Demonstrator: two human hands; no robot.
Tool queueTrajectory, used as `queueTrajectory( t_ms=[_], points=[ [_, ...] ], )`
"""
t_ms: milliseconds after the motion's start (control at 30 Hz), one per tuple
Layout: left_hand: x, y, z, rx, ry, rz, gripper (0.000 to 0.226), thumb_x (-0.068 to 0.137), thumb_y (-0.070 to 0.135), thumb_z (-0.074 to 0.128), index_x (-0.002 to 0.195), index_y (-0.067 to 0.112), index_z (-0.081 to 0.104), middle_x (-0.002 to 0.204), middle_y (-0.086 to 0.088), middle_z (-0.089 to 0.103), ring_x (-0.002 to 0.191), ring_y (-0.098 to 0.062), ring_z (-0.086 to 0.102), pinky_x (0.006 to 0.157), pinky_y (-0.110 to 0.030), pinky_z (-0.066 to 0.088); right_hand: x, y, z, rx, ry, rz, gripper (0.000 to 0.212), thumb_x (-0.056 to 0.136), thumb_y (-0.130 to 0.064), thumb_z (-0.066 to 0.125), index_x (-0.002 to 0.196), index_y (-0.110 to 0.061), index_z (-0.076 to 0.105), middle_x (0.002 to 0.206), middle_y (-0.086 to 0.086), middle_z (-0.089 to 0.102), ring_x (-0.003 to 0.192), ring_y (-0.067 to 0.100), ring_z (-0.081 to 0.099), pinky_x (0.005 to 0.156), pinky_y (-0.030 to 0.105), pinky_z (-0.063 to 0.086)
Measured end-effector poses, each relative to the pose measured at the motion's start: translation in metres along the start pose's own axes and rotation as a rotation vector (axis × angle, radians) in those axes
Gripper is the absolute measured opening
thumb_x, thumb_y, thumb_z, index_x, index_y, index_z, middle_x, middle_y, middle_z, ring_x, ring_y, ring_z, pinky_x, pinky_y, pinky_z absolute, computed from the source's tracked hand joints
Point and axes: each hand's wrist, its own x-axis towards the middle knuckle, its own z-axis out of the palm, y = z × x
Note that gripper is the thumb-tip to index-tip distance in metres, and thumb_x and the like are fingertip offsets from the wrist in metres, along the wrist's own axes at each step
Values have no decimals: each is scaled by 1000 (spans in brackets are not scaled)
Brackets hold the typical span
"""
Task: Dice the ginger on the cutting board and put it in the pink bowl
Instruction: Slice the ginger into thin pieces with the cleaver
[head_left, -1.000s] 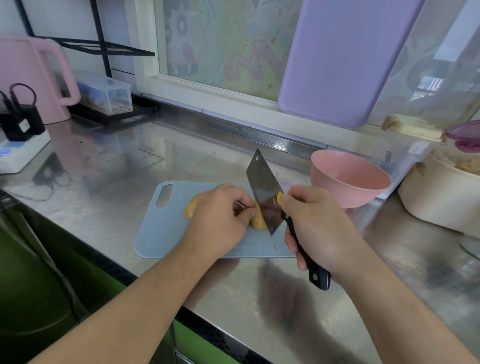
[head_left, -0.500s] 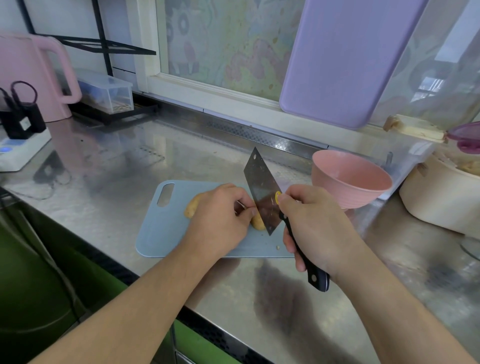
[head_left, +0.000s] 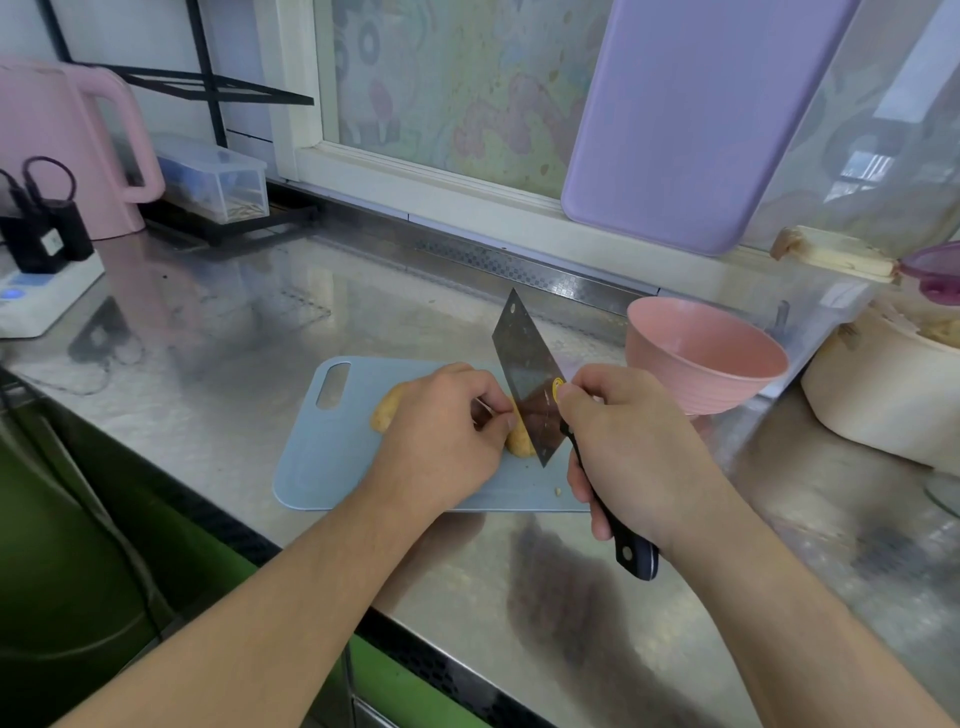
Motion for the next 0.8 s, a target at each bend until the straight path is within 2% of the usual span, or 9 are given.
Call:
queueTrajectory(
  t_ms=[367,633,800],
  points=[
    [1,-1,1,-5,6,4,16,85,21,82,73,27,72,85,12,65,79,-4,65,70,-5,41,0,-3,1,-7,8,5,32,108,-23,43,79,-12,48,52,16,59,27,28,49,36,24,37],
    [2,-3,3,-4,12,32,13,84,20,81,76,26,73,85,10,65,78,-6,65,75,-22,48,-5,-13,2,-38,-9,-13,32,107,-19,42,76,-12,42,63,21,57,24,20,46,34,22,36],
    [3,-4,3,3,13,43,14,84,18,81,76,26,73,84,12,64,76,-5,64,70,-10,43,-7,-8,1,-45,-16,18,33,107,-22,42,75,-13,45,62,21,58,26,26,48,36,25,38]
  ],
)
